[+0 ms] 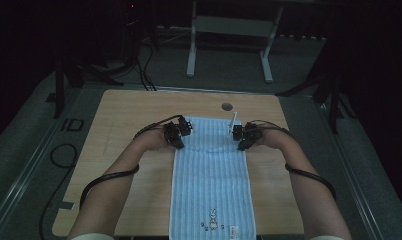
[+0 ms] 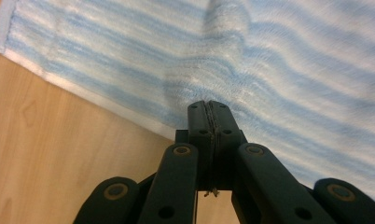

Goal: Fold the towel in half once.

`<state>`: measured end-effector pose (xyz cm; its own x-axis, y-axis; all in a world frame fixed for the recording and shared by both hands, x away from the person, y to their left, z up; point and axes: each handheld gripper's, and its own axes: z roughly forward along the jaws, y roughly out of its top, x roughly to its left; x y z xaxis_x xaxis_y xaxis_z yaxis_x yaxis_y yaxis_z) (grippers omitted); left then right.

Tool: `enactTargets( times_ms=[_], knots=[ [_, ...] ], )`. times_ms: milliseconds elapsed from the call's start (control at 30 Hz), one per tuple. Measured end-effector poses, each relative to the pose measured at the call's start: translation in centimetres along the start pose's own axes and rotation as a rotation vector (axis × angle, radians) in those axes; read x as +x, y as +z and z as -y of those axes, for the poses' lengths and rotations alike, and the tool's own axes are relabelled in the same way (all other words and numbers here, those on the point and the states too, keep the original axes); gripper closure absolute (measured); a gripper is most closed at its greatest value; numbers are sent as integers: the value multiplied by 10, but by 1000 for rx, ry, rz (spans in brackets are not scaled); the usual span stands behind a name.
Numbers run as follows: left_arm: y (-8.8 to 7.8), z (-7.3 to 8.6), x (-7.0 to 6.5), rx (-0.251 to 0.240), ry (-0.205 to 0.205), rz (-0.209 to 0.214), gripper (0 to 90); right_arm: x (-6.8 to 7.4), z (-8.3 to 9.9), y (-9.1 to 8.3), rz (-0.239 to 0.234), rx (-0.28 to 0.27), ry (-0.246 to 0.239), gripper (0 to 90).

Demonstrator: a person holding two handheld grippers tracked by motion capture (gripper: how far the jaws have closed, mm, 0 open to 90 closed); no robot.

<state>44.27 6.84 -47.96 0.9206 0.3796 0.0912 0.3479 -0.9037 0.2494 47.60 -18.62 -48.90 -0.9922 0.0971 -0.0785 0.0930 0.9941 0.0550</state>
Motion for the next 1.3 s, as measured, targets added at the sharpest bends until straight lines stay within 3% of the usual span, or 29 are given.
enactTargets(
  times_ms=[100, 133, 233, 267, 333, 400, 433, 467, 533, 567, 633, 700, 767, 800, 1000, 1067, 1167, 1200, 1300],
  knots=[
    [-1, 1, -2, 23, 9, 26, 897, 4, 0, -3, 0, -8, -5, 862],
    [1, 1, -2, 48, 24, 20, 896, 5, 0, -3, 0, -6, -10, 862],
    [9, -2, -2, 61, 52, -16, 885, 6, 0, 1, -12, 6, -7, 862],
    [12, -3, -3, 57, 59, -47, 854, 5, 0, 2, -15, 7, -3, 862],
    [16, -5, -1, 47, 64, -26, 842, 5, 0, 5, -24, 8, -2, 862],
    [21, -6, 0, 41, 75, -61, 690, 5, 1, 6, -29, 3, 2, 862],
    [23, -7, 1, 38, 71, -69, 662, 4, 1, 6, -29, 2, 1, 862],
    [25, -7, 2, 42, 73, -92, 663, 4, 2, 5, -28, 2, 1, 861],
    [28, -7, 4, 47, 66, -89, 675, 3, 3, 4, -31, -5, 10, 862],
    [28, -8, 5, 43, 74, -101, 733, 3, 4, 3, -32, -5, 9, 862],
    [29, -8, 6, 35, 58, -75, 744, 3, 5, 2, -32, -5, 11, 862],
    [32, -8, 4, 64, 73, -54, 739, 3, 6, 2, -32, -3, 12, 862],
    [36, -8, 1, 95, 77, -39, 664, 3, 7, 2, -37, -5, 19, 862],
    [38, -8, 1, 108, 95, -43, 664, 3, 7, 3, -38, -3, 23, 862],
    [41, -10, 3, 105, 67, -44, 565, 3, 7, 5, -46, -2, 25, 862],
    [41, -10, 4, 109, 83, -30, 567, 2, 8, 5, -45, -4, 22, 861],
    [41, -9, 1, 100, 98, 22, 786, 3, 8, 5, -45, -4, 26, 861],
    [41, -10, 0, 102, 101, 19, 857, 3, 8, 5, -47, -4, 26, 862],
    [39, -10, -1, 110, 95, -7, 883, 3, 9, 4, -46, -5, 30, 862]
  ],
)
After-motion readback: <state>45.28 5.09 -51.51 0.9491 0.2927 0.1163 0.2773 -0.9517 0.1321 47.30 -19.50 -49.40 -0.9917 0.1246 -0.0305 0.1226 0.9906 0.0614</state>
